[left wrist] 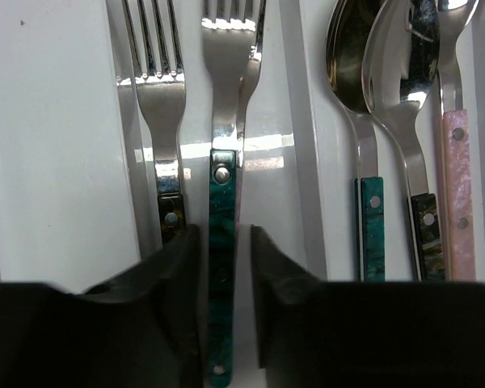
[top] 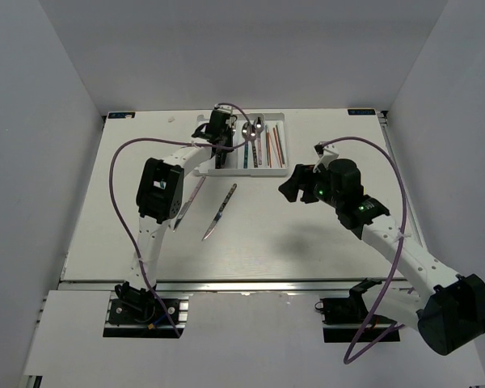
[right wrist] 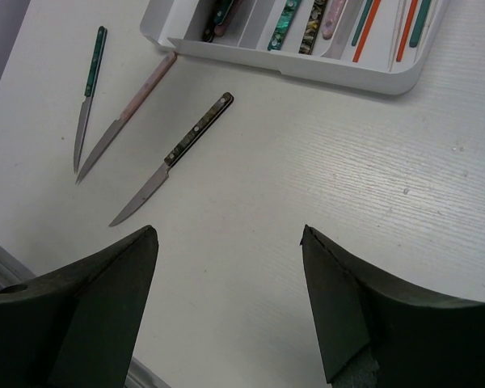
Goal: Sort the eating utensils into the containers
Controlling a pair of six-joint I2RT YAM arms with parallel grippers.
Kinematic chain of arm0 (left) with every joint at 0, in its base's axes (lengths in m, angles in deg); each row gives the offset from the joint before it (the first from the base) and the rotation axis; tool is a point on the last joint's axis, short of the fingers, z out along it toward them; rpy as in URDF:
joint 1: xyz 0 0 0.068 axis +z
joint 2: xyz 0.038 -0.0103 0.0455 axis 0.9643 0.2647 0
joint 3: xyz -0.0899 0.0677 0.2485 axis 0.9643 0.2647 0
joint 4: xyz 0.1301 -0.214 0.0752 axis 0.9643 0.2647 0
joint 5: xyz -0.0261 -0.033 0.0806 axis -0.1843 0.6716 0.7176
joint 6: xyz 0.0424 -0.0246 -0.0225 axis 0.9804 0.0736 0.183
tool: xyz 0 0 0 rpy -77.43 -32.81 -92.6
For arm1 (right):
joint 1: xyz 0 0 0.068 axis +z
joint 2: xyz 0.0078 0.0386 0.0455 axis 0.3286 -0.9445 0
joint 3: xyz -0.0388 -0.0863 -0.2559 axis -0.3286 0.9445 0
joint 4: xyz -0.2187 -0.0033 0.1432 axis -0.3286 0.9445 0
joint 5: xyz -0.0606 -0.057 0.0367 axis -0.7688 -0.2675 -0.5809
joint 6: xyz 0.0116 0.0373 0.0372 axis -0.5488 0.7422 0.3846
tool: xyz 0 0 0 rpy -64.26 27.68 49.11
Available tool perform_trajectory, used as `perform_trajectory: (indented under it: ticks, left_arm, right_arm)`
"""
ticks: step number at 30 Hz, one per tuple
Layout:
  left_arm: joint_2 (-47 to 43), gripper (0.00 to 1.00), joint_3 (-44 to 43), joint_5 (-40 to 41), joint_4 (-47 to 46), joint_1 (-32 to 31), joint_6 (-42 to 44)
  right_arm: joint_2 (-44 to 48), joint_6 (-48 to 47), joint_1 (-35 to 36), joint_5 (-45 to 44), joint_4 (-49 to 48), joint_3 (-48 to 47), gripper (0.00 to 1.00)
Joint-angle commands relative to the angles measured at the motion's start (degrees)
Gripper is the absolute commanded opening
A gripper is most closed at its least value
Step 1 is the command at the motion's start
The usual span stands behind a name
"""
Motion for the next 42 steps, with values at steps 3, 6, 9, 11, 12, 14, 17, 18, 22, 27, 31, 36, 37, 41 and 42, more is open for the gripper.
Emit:
perform_trajectory:
  ticks: [3, 6, 9, 11, 12, 14, 17, 18, 22, 27, 31, 36, 37, 41, 42]
  left_arm:
    - [-8.49, 0.56, 1.33, -0.32, -1.3, 0.17, -2.34]
    - [-11.66, 0.91, 2.73, 0.65, -1.48, 0.17, -3.22]
    - [-17.28, 0.98, 5.79, -0.57, -1.22, 0.0, -3.31]
    - [-23.43, 0.98, 9.48, -0.67, -2.0, -0.18, -3.4]
    - [-25.71, 0.98, 11.68, -1.1, -3.23, -0.53, -3.4]
    - [-32.02, 0.98, 17.92, -2.07, -3.5, -1.05, -2.96]
    - [-38.19, 0.98, 25.57, -2.43, -0.87, -3.07, -1.56]
    - [-39.61, 0.98, 27.85, -1.55, -0.17, -4.82, -1.29]
    - [-43.57, 0.97, 37.96, 4.42, 0.54, -11.15, -0.32]
    - [-43.05, 0.82, 47.11, 5.75, -0.51, -16.17, -2.34]
    - [-40.95, 0.8, 51.07, 4.7, -4.37, -16.17, -2.17]
    - [-36.55, 0.78, 50.99, 5.58, -5.87, -16.17, -2.17]
    - [-35.42, 0.78, 51.08, 5.31, -6.14, -16.17, -2.17]
    - [-33.22, 0.68, 51.87, 4.17, -8.07, -16.09, -2.52]
    - [-32.68, 0.65, 51.96, 3.82, -8.07, -16.0, -2.69]
  right_arm:
    - [-1.19, -0.33, -0.11, 1.58, -2.78, -0.65, 0.77]
    - [-1.55, -0.33, -0.11, 1.94, -2.87, -0.47, 0.77]
    - [-1.46, -0.51, -0.19, 2.2, -2.87, -0.47, 0.77]
    - [-1.2, -0.42, -0.11, 2.29, -2.95, -0.29, 0.78]
    - [-1.02, -0.42, -0.11, 2.2, -3.13, -0.29, 0.77]
    - [-0.85, -0.42, -0.11, 2.55, -3.22, -0.12, 0.78]
    - [-0.67, -0.68, -0.11, 2.99, -3.57, 0.41, 0.77]
    - [-0.67, -0.77, -0.11, 3.17, -3.57, 0.5, 0.78]
    - [-0.23, -1.56, -0.11, 3.87, -3.57, 0.94, 0.78]
    - [0.74, -2.18, -0.11, 3.96, -3.57, 1.46, 0.77]
    - [1.44, -2.18, -0.11, 4.92, -3.57, 2.08, 0.78]
    - [1.44, -2.62, -0.11, 5.54, -3.57, 2.25, 0.78]
    - [1.44, -2.71, -0.11, 5.28, -3.48, 2.43, 0.78]
    - [1.27, -2.88, -0.11, 5.1, -5.24, 2.43, 0.77]
    - [1.18, -2.88, -0.11, 5.19, -5.33, 2.43, 0.77]
